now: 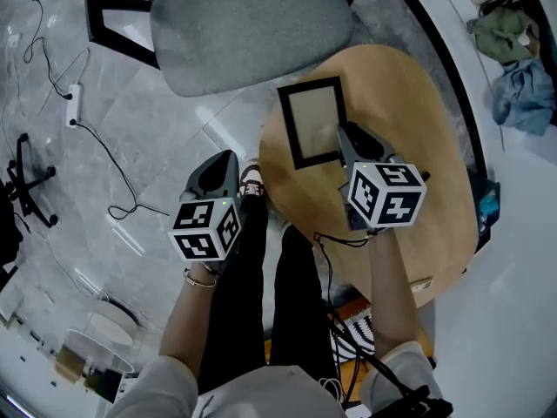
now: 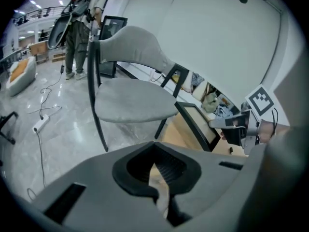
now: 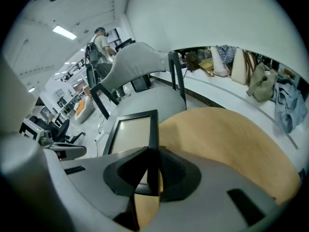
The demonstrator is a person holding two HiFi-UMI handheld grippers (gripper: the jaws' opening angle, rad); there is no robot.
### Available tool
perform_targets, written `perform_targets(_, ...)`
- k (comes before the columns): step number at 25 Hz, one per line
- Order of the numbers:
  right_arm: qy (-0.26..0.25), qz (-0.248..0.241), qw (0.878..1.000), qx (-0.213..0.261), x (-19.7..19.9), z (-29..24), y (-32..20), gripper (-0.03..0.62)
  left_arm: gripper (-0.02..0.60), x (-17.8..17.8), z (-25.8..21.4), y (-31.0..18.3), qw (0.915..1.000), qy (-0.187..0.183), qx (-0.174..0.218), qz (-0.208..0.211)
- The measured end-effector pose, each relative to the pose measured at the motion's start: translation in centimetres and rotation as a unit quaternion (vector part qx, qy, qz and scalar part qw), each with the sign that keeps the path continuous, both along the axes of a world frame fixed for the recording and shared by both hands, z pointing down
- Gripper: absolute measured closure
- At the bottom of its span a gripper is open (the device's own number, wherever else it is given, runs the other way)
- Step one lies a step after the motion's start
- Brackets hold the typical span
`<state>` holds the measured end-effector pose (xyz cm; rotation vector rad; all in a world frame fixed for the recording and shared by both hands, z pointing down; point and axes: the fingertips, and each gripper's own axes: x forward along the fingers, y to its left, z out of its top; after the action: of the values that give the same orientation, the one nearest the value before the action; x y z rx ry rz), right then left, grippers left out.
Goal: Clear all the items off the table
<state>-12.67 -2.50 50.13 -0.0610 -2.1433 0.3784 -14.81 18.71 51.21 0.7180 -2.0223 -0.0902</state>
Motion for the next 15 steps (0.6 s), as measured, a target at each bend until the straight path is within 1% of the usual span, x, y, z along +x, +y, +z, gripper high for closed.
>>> perform_targets(3, -0.005, -0.028, 1.0, 0.008, -2.9, -0.8, 2.6, 0.513, 0.574, -2.0, -0.6, 3.2, 0.9994, -0.005, 0.012, -0.033)
perform_targets(7, -0.009, -0.056, 0.998, 0.014, -6.4, -1.6, 5.5, 0.513, 0.574, -4.2, -1.3, 6.6, 0.9981, -0.016, 0.017, -0.058)
perform_targets(10, -0.011, -0.06, 0.998, 0.007, -8.9, -1.6, 7.5, 0.513, 0.574, -5.6, -1.6, 8.9, 0.9969, -0.02, 0.02, -0.073)
perform_targets(15, -0.019, -0.046, 0.999, 0.0, -13.9, -0.7, 9.9, 0.513, 0.574, -8.6, -1.6, 12.1, 0.9943, -0.025, 0.006, -0.104)
